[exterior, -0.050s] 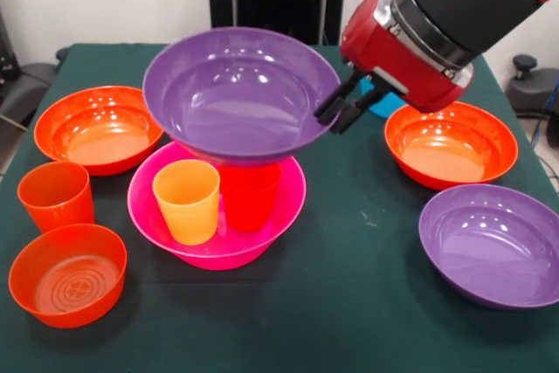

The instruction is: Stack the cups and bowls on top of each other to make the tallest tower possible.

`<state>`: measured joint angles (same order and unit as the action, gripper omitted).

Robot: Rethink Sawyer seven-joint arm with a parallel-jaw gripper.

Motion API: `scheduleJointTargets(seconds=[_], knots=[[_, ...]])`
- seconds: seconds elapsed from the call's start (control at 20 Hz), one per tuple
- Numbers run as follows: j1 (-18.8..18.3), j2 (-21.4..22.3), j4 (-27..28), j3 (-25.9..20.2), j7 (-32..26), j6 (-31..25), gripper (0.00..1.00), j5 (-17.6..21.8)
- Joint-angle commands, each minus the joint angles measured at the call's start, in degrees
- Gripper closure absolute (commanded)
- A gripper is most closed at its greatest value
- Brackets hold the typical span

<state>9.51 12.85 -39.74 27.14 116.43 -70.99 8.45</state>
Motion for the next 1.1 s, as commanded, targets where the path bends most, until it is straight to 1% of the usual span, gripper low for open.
scheduleJointTargets(seconds=[0.05, 0.1, 0.35, 0.75, 0.95, 1.1], knots=[[1.05, 0.66, -1.28, 0.88, 13.17, -4.18, 1.0, 0.41], [1.09, 1.04, -2.74, 0.43, 13.86, -2.62, 1.0, -0.2], [2.28, 1.01, -7.2, 0.05, 16.33, 3.96, 1.0, -0.32], [4.16, 1.75, -12.01, 1.76, 16.33, 6.39, 1.0, 1.58], [4.03, 2.06, -15.5, 1.42, 16.87, 11.78, 1.0, 1.59], [3.97, 2.15, -18.08, 0.78, 17.38, 15.88, 1.0, 0.9]])
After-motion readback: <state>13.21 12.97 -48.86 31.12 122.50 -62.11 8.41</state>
